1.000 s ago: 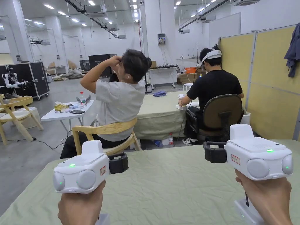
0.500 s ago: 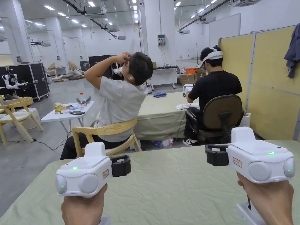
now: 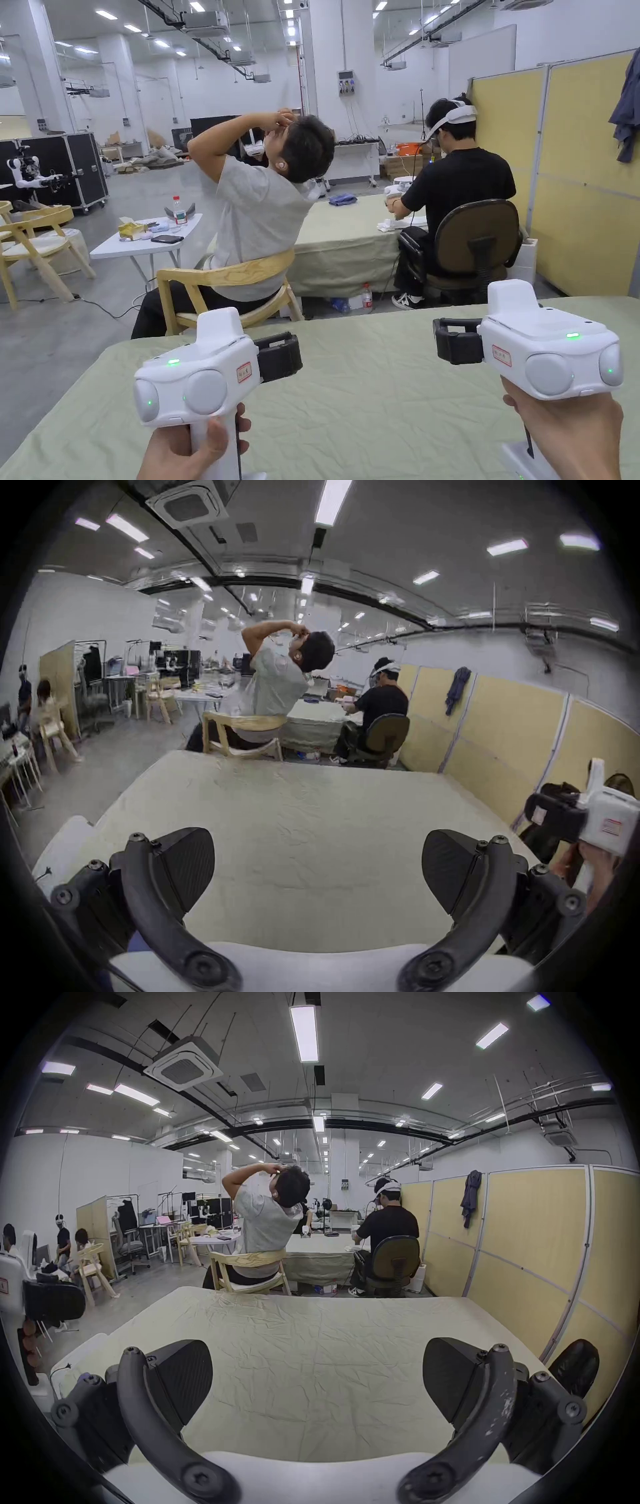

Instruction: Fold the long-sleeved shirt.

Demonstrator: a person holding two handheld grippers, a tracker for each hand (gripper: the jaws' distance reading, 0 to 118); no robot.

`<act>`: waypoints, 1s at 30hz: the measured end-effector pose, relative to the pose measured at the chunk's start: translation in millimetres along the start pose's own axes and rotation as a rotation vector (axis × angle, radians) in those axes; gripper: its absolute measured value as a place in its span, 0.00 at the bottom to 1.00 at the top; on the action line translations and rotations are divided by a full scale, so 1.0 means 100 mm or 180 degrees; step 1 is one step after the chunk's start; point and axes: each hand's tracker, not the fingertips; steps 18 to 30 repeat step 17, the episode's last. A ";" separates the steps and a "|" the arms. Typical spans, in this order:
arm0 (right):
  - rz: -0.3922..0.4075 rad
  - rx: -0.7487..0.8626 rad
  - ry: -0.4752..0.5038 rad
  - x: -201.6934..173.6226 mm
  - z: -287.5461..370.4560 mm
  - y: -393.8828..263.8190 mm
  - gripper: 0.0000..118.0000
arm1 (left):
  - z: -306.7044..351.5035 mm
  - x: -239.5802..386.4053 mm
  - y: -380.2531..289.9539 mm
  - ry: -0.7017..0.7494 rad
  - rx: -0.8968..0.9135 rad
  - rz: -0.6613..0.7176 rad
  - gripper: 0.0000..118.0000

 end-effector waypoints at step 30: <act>-0.0019 0.0012 -0.0023 0.04 0.04 0.00 1.00 | 0.08 0.05 0.01 0.0381 0.0199 -0.0203 0.98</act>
